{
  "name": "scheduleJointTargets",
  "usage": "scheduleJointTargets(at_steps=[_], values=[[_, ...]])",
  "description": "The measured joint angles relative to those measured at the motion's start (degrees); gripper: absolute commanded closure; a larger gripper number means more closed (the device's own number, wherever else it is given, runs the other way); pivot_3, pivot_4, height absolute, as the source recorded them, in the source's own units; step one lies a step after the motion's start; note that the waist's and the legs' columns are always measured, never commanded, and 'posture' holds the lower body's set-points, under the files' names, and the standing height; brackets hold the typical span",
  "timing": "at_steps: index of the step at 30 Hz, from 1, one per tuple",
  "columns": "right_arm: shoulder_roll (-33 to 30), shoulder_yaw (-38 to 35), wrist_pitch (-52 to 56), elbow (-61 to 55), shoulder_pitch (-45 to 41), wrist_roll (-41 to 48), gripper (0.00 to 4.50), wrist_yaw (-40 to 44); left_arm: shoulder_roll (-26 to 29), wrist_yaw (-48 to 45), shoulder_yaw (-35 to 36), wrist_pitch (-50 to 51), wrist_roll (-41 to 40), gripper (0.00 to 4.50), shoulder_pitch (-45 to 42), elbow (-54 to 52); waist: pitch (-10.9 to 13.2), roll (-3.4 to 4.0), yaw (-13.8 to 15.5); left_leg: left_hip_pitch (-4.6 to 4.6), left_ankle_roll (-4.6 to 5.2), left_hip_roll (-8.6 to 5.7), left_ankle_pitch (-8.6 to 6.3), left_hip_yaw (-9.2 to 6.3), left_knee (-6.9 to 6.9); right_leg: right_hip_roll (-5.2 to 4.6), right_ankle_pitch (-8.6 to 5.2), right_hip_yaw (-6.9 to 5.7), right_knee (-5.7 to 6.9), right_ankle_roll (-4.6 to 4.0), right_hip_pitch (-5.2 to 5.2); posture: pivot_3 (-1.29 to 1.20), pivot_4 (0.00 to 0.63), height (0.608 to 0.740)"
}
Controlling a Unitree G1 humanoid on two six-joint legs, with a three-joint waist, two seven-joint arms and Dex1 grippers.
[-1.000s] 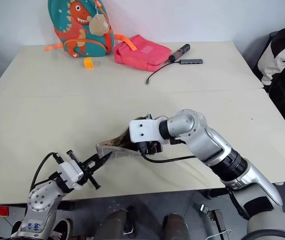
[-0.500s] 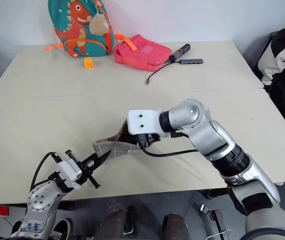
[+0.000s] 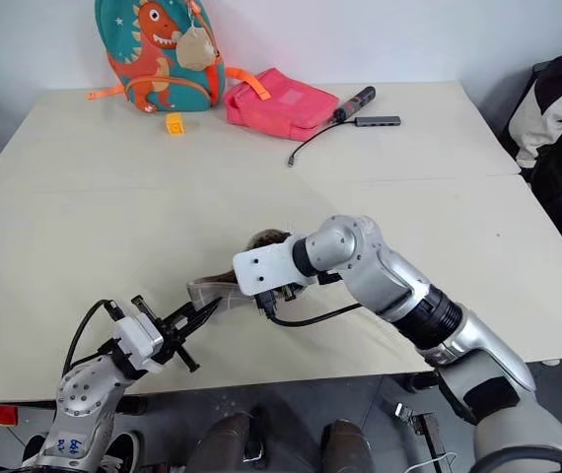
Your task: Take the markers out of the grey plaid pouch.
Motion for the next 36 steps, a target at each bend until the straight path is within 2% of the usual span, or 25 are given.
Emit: scheduleJointTargets(at_steps=[10,13,16,17,23,29,36], values=[[4.3,0.9,-4.7,7.3,-0.3,-6.9,2.35,-2.1,-0.2,0.0,0.0,0.6,0.0,4.50,0.2,0.0,0.0,0.00,-0.1,0.00,-0.02,0.00,0.00,0.01,0.01,0.04,0.00,-0.03,0.06,0.00,-0.01,0.00,0.150,0.740],[4.9,0.8,-4.9,7.7,0.0,-7.7,2.96,-2.2,-0.2,0.0,0.0,0.6,0.0,4.50,0.3,0.0,0.0,0.00,-0.1,0.01,-0.01,0.01,0.00,0.01,0.00,0.03,0.00,-0.03,0.06,0.00,-0.01,0.00,0.150,0.740],[5.4,0.7,-4.9,7.7,0.5,-8.1,3.90,-2.1,-0.3,0.0,0.0,0.7,0.0,4.50,0.3,0.0,0.0,0.00,-0.1,0.01,-0.02,0.01,0.00,0.00,0.00,0.04,0.00,-0.04,0.06,0.00,-0.01,0.00,0.150,0.740],[5.5,0.7,-4.9,7.7,0.7,-8.1,3.97,-2.1,-0.3,0.0,0.0,0.7,0.0,4.50,0.4,0.0,0.0,0.00,-0.1,0.01,-0.02,0.01,0.00,0.01,0.00,0.04,0.00,-0.03,0.05,0.00,-0.01,0.00,0.150,0.740],[5.1,-1.6,-2.0,4.7,1.7,-6.0,3.97,0.5,-0.3,0.0,0.1,0.6,-0.1,4.50,0.5,-0.3,0.0,0.00,0.0,0.00,-0.02,0.01,0.00,0.00,0.00,0.02,0.00,-0.03,0.05,0.00,-0.01,0.00,0.150,0.740],[2.1,-8.7,7.2,-3.6,1.9,2.4,3.97,6.4,-0.3,0.5,0.7,0.3,-1.1,4.50,0.3,-2.5,0.0,0.00,0.0,-0.01,-0.01,0.01,-0.02,-0.04,0.00,-0.03,0.00,-0.03,-0.01,0.00,0.00,0.00,0.150,0.740],[-0.9,-15.6,14.6,-7.6,1.7,10.0,3.97,7.8,-0.3,0.3,0.7,1.3,-2.2,4.50,0.2,-2.0,0.0,0.00,0.0,-0.01,-0.01,0.02,-0.04,-0.04,0.00,-0.03,0.00,-0.03,-0.06,0.00,-0.01,0.00,0.150,0.740]])
